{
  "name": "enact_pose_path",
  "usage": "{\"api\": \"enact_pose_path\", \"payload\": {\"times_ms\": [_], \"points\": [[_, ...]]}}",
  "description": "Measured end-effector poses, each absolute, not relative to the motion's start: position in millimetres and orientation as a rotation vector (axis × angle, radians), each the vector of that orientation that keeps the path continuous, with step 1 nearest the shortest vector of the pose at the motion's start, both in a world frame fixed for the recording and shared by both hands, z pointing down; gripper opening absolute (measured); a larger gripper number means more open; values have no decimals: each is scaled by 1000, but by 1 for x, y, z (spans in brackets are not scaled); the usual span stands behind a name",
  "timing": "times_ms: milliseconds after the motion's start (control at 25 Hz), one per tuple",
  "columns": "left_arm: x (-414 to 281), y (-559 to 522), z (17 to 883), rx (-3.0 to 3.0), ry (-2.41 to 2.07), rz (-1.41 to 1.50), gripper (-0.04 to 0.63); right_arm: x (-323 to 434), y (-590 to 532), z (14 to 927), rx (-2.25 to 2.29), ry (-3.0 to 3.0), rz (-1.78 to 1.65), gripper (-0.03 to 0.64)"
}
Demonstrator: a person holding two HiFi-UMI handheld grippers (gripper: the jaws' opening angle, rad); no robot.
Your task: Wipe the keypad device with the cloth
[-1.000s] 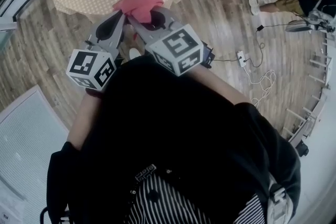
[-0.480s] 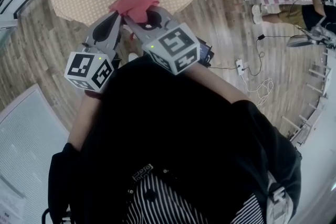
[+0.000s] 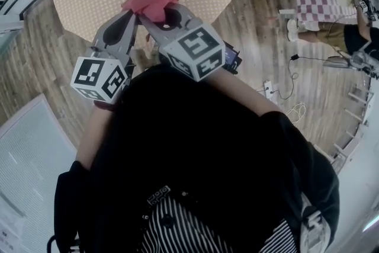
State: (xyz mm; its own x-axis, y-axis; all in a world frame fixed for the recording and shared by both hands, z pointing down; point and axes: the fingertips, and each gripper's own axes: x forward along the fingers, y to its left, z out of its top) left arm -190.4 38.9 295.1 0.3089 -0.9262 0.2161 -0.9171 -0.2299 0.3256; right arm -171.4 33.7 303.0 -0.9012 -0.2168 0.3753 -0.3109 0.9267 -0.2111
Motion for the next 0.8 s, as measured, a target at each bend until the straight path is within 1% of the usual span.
{"api": "enact_pose_path", "payload": {"times_ms": [400,800], "points": [[-194,-9,286,2079,-1758,26,5,-178,-18,295,229,-2771,453,69],[-190,-40,295,2053,-1759,97,5,-175,-49,306,194,-2777,529,69]]}}
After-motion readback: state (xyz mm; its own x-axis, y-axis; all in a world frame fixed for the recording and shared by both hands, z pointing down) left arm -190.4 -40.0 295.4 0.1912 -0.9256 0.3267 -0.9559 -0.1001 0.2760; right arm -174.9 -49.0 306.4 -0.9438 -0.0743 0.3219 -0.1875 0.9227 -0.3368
